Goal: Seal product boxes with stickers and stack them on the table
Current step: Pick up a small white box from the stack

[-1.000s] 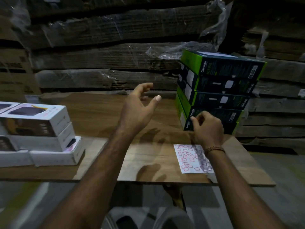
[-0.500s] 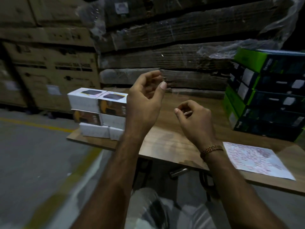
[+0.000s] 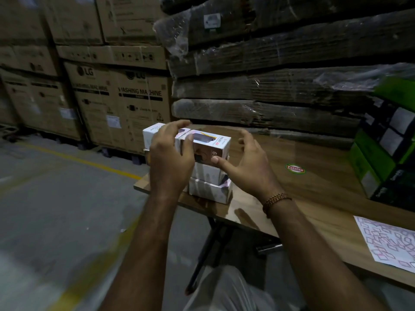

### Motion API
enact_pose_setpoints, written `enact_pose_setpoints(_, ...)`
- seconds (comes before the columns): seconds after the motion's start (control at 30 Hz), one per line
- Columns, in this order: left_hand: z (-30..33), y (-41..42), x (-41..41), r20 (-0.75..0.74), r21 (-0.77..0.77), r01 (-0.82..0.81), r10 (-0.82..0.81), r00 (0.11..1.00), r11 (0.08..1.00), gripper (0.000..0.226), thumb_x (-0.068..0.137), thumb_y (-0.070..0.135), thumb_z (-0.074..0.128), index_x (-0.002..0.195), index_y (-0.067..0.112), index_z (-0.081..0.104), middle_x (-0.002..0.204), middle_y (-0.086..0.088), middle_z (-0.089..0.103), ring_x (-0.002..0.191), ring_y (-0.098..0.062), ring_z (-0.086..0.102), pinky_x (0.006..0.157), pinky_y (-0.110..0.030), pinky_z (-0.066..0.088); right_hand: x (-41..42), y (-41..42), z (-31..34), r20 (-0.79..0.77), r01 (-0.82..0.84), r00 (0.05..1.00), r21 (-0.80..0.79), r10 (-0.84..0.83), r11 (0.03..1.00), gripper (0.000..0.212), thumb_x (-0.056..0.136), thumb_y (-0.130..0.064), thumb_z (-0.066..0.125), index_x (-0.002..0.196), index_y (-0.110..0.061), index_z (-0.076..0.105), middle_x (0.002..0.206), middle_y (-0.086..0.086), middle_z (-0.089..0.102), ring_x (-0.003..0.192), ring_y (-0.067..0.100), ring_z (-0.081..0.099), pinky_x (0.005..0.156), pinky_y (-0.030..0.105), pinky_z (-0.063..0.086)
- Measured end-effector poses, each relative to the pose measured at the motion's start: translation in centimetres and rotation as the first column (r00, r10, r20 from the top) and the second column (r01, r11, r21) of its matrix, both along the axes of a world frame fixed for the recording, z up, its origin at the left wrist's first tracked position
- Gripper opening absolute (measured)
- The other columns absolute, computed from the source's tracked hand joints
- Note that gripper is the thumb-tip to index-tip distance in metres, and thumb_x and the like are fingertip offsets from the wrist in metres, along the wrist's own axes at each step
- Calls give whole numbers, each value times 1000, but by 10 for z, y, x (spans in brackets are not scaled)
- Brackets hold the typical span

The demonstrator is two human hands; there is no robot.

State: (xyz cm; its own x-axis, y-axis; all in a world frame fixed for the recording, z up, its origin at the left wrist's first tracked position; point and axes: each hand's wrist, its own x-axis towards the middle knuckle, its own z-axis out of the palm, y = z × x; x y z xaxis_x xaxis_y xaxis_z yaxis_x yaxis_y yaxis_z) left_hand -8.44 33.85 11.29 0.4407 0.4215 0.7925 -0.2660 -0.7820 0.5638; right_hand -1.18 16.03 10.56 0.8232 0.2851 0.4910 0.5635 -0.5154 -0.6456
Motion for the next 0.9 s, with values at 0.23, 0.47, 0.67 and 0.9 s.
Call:
enact_pose_setpoints(0.23,-21,13,15,-214,146,-29,61,975,989,41,102,13,58,141,25,64,142,3,64,136,-24,50,114,-48,41,16,14,-5,-68,-40,997,14,41,999,112,78,-49,91,166,-25,26,151,2,56,140,19,50,104,30,42)
enact_pose_setpoints(0.47,-26,3,17,-225,167,-49,87,971,985,41,101,13,58,139,26,64,143,2,65,143,-28,44,116,-56,36,20,3,-9,43,-45,998,138,39,989,93,77,-46,92,153,-23,45,139,-4,62,121,8,60,99,34,57)
enact_pose_setpoints(0.67,-26,-24,17,-226,228,17,36,973,973,42,95,14,66,136,24,66,139,2,66,146,-26,40,115,-53,35,15,-37,-9,27,-47,999,404,40,913,79,83,-38,89,150,-26,48,130,-11,61,116,2,65,94,31,62)
enact_pose_setpoints(0.9,-30,-84,24,-177,227,295,-258,950,928,42,91,7,72,132,13,68,129,-2,68,127,-21,56,111,-35,45,2,-97,-18,65,35,995,439,-71,898,74,84,-47,84,147,-33,50,131,-10,63,124,11,63,101,44,59)
